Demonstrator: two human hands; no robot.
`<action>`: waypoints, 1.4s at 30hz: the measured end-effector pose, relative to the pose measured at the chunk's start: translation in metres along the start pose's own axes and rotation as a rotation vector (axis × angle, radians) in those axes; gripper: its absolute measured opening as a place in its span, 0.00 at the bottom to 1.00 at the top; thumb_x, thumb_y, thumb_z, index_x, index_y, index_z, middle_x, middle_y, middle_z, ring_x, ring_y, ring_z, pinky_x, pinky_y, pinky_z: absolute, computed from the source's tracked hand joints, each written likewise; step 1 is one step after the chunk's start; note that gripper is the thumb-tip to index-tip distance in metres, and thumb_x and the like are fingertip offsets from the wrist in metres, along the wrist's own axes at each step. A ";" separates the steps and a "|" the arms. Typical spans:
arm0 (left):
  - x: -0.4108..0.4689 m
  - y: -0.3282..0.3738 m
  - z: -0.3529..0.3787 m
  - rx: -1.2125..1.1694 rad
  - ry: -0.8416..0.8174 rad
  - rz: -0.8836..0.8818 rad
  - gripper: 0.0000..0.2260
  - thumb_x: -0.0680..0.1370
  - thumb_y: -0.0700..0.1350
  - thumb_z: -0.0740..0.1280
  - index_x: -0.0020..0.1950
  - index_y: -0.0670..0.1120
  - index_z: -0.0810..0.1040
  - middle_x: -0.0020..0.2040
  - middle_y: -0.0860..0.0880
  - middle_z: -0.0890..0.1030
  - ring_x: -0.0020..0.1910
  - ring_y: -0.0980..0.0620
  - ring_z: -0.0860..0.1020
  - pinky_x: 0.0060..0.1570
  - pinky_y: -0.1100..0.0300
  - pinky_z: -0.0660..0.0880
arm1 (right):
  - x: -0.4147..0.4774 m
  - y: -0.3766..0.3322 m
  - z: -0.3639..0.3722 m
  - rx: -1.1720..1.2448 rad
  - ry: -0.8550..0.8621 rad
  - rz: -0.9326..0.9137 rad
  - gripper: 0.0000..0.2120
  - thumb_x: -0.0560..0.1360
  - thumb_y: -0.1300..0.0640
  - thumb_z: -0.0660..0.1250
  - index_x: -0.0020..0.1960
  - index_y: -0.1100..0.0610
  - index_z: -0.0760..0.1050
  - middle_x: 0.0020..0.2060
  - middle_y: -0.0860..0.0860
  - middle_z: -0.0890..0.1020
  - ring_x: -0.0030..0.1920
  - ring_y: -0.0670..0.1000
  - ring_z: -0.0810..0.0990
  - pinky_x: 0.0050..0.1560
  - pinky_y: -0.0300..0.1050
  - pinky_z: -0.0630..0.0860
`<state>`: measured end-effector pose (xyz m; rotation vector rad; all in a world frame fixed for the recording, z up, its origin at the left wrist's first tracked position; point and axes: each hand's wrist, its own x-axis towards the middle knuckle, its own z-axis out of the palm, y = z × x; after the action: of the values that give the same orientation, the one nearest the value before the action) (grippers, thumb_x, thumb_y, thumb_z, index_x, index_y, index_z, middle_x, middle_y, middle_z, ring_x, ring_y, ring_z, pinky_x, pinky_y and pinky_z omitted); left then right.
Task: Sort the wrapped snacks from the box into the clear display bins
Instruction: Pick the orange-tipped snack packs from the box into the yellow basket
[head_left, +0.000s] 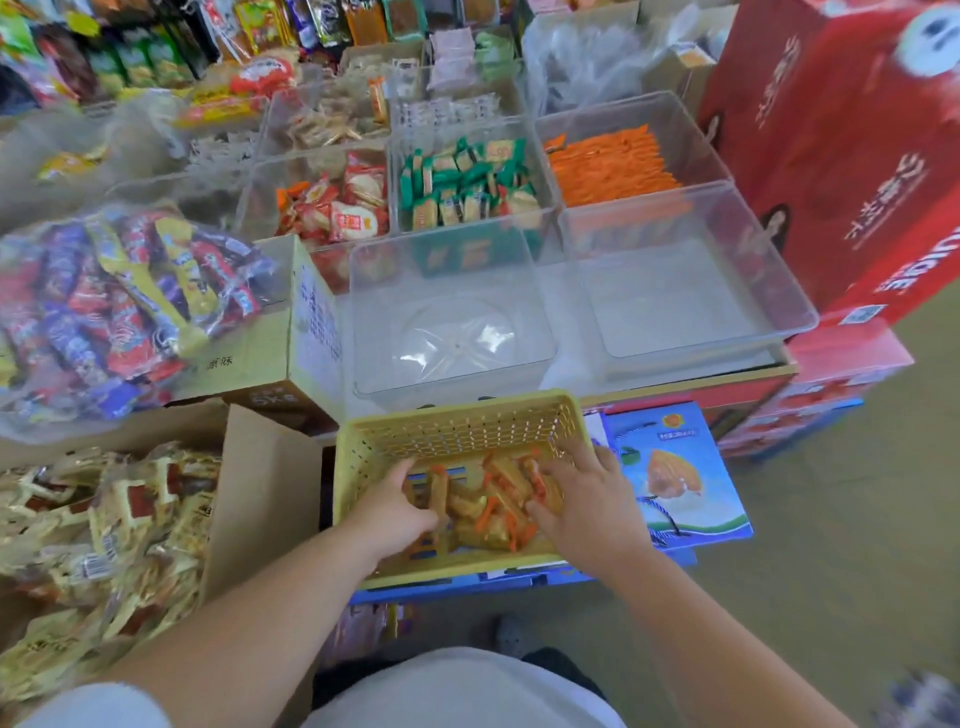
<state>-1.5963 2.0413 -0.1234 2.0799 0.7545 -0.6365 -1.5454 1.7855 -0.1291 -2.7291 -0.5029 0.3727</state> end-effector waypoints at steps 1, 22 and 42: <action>-0.002 0.001 -0.001 0.015 -0.011 0.014 0.44 0.72 0.50 0.79 0.82 0.60 0.57 0.75 0.49 0.71 0.60 0.51 0.75 0.52 0.58 0.72 | 0.000 0.001 0.000 -0.007 -0.006 0.001 0.26 0.75 0.35 0.62 0.69 0.46 0.74 0.74 0.46 0.65 0.68 0.57 0.65 0.69 0.54 0.68; -0.179 -0.275 -0.213 0.144 0.527 -0.011 0.24 0.68 0.62 0.74 0.62 0.72 0.72 0.58 0.58 0.76 0.54 0.60 0.74 0.51 0.60 0.71 | -0.020 -0.297 0.028 0.349 -0.145 -0.685 0.21 0.73 0.39 0.68 0.62 0.49 0.80 0.61 0.43 0.77 0.63 0.45 0.71 0.64 0.37 0.67; -0.085 -0.332 -0.245 1.018 -0.192 0.434 0.23 0.67 0.64 0.74 0.53 0.50 0.76 0.49 0.49 0.79 0.50 0.46 0.75 0.49 0.50 0.76 | -0.067 -0.448 0.155 -0.270 -0.420 -0.401 0.41 0.69 0.43 0.75 0.77 0.42 0.58 0.70 0.45 0.73 0.66 0.53 0.74 0.66 0.50 0.73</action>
<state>-1.8453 2.3808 -0.1073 2.8852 -0.2329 -1.0805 -1.7867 2.1972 -0.0895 -2.7008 -1.2682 0.8234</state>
